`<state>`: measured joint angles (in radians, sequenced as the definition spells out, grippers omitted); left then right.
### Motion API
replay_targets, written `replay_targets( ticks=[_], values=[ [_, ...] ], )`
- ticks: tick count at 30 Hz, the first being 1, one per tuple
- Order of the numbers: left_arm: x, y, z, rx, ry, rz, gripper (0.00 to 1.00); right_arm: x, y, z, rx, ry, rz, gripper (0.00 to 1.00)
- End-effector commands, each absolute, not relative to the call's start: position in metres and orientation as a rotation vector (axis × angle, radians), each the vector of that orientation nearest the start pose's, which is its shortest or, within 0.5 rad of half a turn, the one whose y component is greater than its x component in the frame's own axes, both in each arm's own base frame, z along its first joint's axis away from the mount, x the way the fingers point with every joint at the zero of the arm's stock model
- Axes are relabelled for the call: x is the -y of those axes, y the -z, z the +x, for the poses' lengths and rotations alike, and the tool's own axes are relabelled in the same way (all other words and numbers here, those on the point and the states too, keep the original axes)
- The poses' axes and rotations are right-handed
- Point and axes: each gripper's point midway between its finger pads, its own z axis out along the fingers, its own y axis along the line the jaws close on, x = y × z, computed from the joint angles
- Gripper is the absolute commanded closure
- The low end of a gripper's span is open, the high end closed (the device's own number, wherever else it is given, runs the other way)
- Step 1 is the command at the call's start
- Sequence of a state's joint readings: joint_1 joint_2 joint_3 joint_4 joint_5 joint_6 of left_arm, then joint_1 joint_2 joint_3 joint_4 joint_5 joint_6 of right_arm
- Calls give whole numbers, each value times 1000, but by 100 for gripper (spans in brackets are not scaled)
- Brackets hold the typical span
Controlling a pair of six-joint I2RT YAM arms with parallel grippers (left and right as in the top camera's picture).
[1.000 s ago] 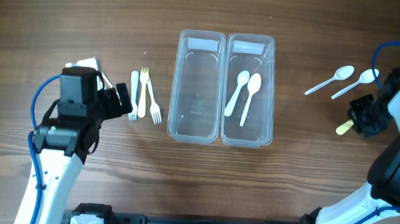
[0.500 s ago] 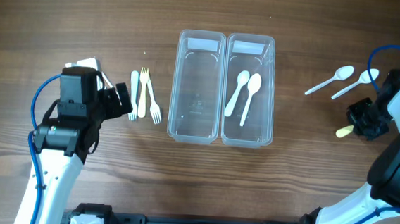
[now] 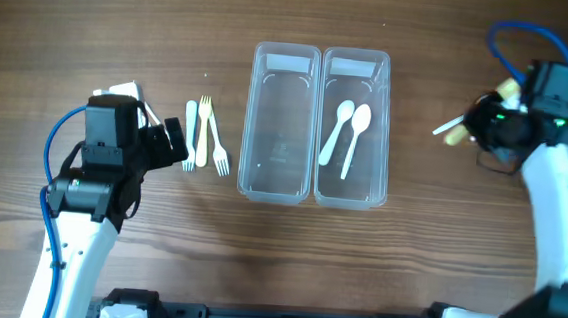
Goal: Pack container
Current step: 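Drop the yellow spoon into the right container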
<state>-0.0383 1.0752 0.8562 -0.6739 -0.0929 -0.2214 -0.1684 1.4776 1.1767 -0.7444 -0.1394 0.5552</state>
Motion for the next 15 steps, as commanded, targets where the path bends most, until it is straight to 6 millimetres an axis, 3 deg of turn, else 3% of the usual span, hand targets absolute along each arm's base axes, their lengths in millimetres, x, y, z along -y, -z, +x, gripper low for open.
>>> replay_targets(
  ticks=[1,3,7,9,10,11,13,15],
  values=[
    [-5,-169,305,-2421,-18,-245,0,-39,-183,367,-2481,-463,591,90],
    [-5,-169,305,-2421,-18,-245,0,-80,-185,362,-2509,-487,443,90],
    [-5,-169,305,-2421,-18,-245,0,-120,-161,357,-2577,-357,296,90],
    [-5,-169,305,-2421,-18,-245,0,-134,-138,357,-2631,-292,246,89],
    [-5,-169,305,-2421,-18,-245,0,-140,-120,356,-2674,-248,223,82],
    [-5,-169,305,-2421,-18,-245,0,-141,-109,357,-2697,-215,217,75],
    [-5,-169,305,-2421,-18,-245,0,-135,-83,363,-2731,-127,228,72],
    [-5,-169,305,-2421,-18,-245,0,-136,-94,372,-2686,-149,201,68]
  ],
)
